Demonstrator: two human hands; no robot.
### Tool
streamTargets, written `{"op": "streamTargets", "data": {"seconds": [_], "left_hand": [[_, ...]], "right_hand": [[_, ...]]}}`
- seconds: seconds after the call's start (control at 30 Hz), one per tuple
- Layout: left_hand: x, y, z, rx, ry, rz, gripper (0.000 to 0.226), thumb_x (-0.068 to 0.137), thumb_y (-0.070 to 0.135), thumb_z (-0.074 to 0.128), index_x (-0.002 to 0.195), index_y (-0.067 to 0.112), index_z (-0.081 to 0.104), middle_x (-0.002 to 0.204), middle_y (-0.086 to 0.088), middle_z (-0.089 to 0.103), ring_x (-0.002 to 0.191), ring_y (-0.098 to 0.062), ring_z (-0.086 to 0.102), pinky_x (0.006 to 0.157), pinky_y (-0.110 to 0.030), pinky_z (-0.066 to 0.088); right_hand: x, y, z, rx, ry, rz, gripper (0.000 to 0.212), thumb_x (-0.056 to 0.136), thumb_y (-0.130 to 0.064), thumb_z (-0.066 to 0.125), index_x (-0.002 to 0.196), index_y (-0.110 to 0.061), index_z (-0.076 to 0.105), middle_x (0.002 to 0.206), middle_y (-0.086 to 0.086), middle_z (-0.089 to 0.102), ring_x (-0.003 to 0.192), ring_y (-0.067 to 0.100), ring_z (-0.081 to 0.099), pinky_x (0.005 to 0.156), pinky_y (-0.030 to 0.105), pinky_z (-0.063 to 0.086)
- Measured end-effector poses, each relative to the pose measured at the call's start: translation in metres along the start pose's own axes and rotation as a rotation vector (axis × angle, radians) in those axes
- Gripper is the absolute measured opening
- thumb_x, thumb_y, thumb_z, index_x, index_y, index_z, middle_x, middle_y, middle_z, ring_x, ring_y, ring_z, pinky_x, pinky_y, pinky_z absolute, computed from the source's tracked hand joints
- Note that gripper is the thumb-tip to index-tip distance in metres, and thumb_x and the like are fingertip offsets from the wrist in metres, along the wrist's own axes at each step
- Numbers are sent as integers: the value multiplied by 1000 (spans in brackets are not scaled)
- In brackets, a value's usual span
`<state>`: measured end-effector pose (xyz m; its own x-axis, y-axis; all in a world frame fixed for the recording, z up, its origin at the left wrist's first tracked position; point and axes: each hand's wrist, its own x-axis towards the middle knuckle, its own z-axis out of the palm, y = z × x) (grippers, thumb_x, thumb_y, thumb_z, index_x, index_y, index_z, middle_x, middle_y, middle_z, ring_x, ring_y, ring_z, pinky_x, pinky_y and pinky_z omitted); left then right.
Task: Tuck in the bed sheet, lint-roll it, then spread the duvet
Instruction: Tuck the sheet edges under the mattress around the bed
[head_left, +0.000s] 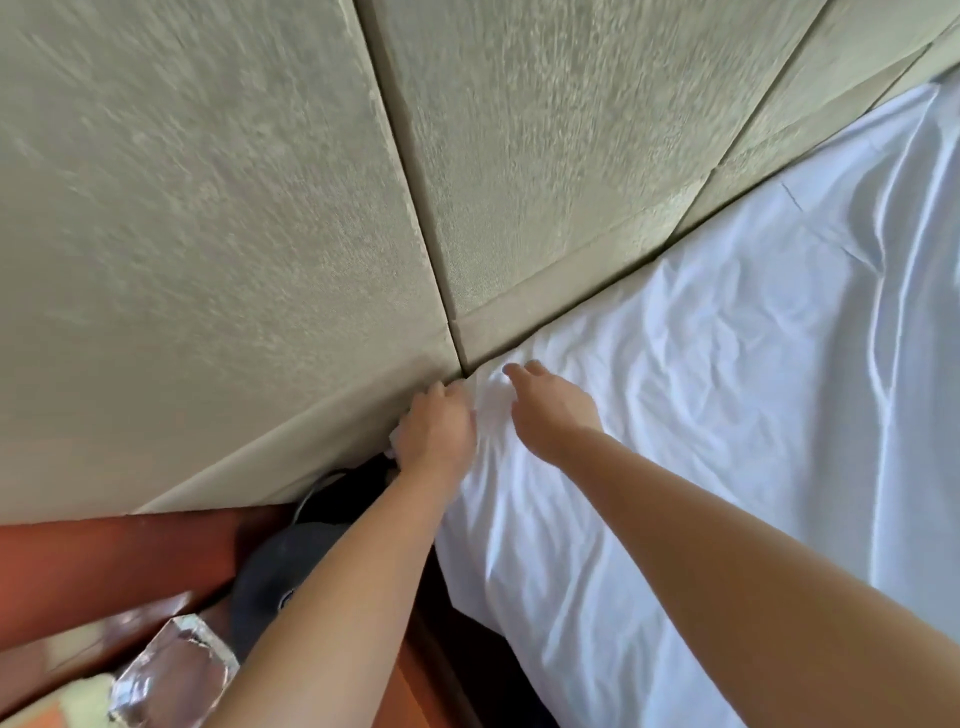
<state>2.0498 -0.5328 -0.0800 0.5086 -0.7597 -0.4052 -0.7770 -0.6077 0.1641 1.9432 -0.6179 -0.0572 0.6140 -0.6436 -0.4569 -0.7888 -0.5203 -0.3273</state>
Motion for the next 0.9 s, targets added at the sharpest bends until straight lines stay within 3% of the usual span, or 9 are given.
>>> {"op": "streamTargets", "data": {"seconds": [0.1, 0.2, 0.33, 0.37, 0.53, 0.6, 0.7, 0.8, 0.9], "left_hand": [[10, -2, 3, 18, 4, 50, 21, 97, 10, 34, 105, 9, 53, 112, -8, 51, 102, -31, 53, 78, -42, 48], [12, -6, 6, -61, -23, 84, 20, 99, 13, 33, 105, 10, 52, 113, -7, 51, 99, -30, 55, 81, -45, 48], [13, -15, 15, -135, -29, 79, 35, 100, 35, 39, 123, 11, 48, 122, -8, 49, 113, -28, 50, 93, -43, 44], [13, -18, 16, -110, -19, 86, 41, 99, 39, 40, 129, 12, 45, 126, -7, 48, 117, -27, 47, 97, -42, 42], [15, -25, 23, -209, -16, 130, 49, 99, 42, 39, 141, 17, 44, 133, -6, 51, 125, -25, 43, 100, -43, 41], [18, -27, 26, -279, 33, 131, 46, 98, 40, 42, 135, 15, 51, 125, -8, 58, 119, -27, 50, 95, -44, 44], [20, -28, 28, -306, 58, 115, 50, 98, 41, 39, 134, 9, 51, 124, -12, 58, 119, -29, 51, 93, -46, 45], [20, -29, 31, -305, 100, 150, 45, 96, 42, 36, 122, 14, 60, 106, -9, 63, 105, -28, 56, 82, -46, 50], [21, -29, 30, -224, 174, 197, 33, 96, 31, 43, 100, 8, 66, 92, -10, 63, 91, -30, 58, 73, -46, 50]], "right_hand": [[22, -2, 2, -105, -9, -4, 57, 93, -4, 42, 145, -21, 28, 131, 6, 44, 107, 30, 57, 69, 32, 38], [36, -4, 0, -241, -44, 0, 45, 93, -5, 45, 135, -20, 40, 125, 5, 52, 110, 28, 57, 72, 32, 38], [47, -6, -1, -277, -142, -46, 9, 94, -9, 43, 95, -17, 47, 116, 5, 61, 98, 25, 58, 66, 22, 38], [48, -6, -3, -266, -125, -71, 10, 95, -10, 41, 90, -17, 46, 115, 6, 62, 100, 25, 58, 64, 21, 36], [37, -2, 0, -491, 65, -299, 29, 94, -2, 40, 121, -11, 47, 119, 3, 57, 114, 24, 53, 69, 32, 34], [39, 3, 10, -455, 210, -405, 25, 91, -2, 40, 110, -8, 55, 104, 6, 61, 100, 28, 59, 59, 32, 34], [44, 4, 16, -378, 402, -493, 29, 73, -8, 32, 71, -9, 61, 63, 4, 56, 52, 23, 58, 40, 20, 20], [47, 3, 20, -401, 437, -503, 29, 69, -12, 32, 65, -12, 61, 57, 0, 54, 45, 18, 54, 39, 17, 15], [50, 0, 26, -384, 406, -496, 29, 69, -12, 34, 66, -13, 62, 58, 0, 55, 45, 18, 55, 35, 16, 20]]}}
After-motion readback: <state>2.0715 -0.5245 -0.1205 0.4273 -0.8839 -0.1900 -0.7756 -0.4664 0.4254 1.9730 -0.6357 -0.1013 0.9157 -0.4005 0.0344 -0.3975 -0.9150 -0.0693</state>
